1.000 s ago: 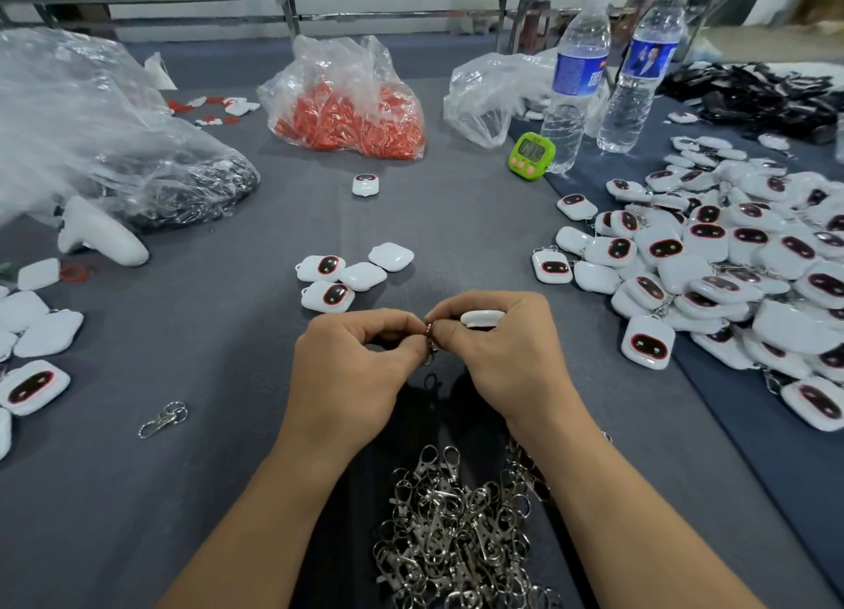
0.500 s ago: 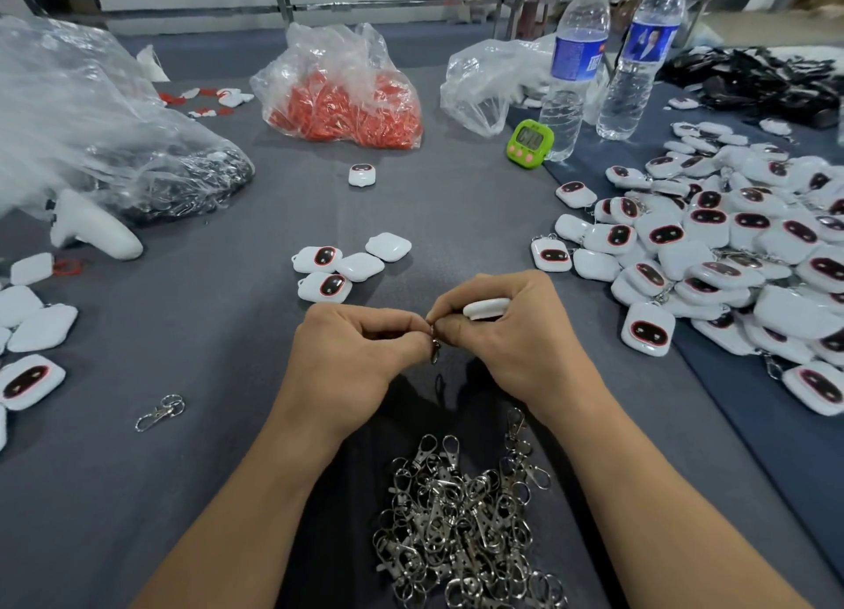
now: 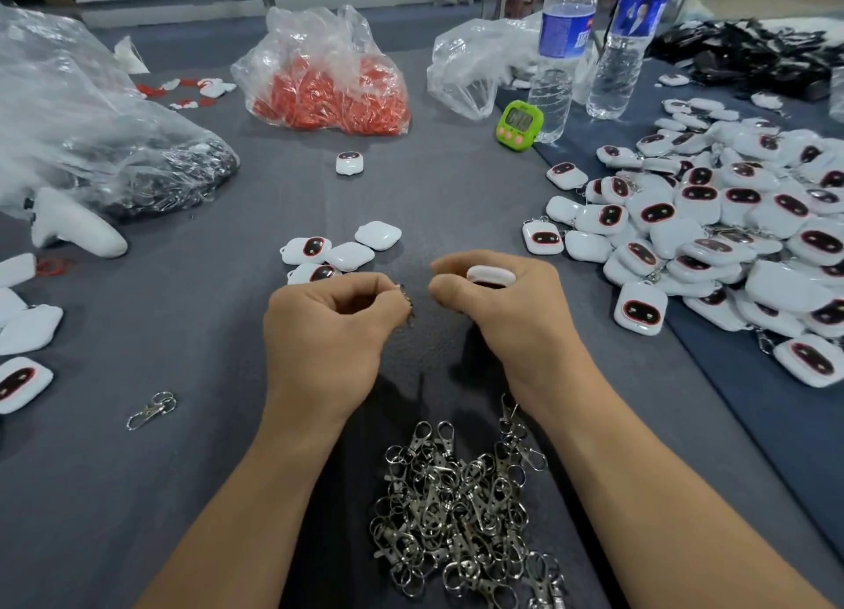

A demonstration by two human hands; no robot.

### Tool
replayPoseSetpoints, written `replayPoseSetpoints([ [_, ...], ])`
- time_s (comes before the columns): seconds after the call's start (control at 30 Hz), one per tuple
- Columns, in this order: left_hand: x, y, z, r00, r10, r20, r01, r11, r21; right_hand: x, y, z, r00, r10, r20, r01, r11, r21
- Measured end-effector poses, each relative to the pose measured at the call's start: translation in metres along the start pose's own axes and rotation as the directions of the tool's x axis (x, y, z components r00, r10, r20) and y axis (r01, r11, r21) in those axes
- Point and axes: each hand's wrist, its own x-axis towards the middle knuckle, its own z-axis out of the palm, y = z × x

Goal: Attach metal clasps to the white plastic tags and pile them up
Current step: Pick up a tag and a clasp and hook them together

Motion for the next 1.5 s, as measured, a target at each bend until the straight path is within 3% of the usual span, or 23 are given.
replayPoseSetpoints([
  [0.1,-0.001,-0.003,-0.006,0.983,0.166,-0.085,-0.121,0.915,0.384,0.005,0.000,-0.006,0.997,0.077,0.023,-0.078,0.995,0.059],
  [0.17,-0.004,-0.003,-0.006,0.969,0.244,-0.025,-0.191,0.813,0.550,0.008,-0.001,-0.006,0.992,0.121,0.047,-0.126,0.984,0.129],
  [0.27,-0.011,-0.003,0.000,0.944,0.290,0.160,-0.322,0.689,0.650,0.007,-0.006,-0.004,0.977,0.156,0.145,-0.186,0.956,0.226],
  [0.37,-0.010,-0.004,0.004,0.921,0.275,0.275,-0.389,0.655,0.648,0.005,-0.005,-0.002,0.981,0.105,0.161,-0.130,0.980,0.153],
  [0.53,-0.005,-0.007,0.005,0.906,0.245,0.344,-0.409,0.711,0.572,0.003,0.002,0.003,0.990,0.002,0.143,0.006,0.999,-0.053],
  [0.7,-0.004,-0.008,0.002,0.914,0.213,0.345,-0.376,0.763,0.525,0.007,0.008,-0.002,0.992,-0.128,-0.017,0.117,0.946,-0.303],
  [0.87,-0.006,-0.007,0.003,0.902,0.256,0.346,-0.419,0.711,0.565,0.008,0.011,-0.005,0.997,-0.074,-0.010,0.065,0.927,-0.370],
  [1.0,-0.004,-0.008,0.003,0.909,0.240,0.341,-0.399,0.739,0.542,0.008,0.011,-0.006,0.999,-0.027,0.027,0.035,0.916,-0.399],
  [1.13,-0.003,-0.009,0.003,0.912,0.233,0.338,-0.387,0.763,0.518,0.008,0.009,-0.009,0.994,-0.005,0.112,0.053,0.899,-0.434],
  [1.5,-0.007,-0.009,0.003,0.919,0.230,0.319,-0.379,0.735,0.562,0.005,0.002,-0.013,0.988,-0.045,0.145,0.112,0.856,-0.504],
])
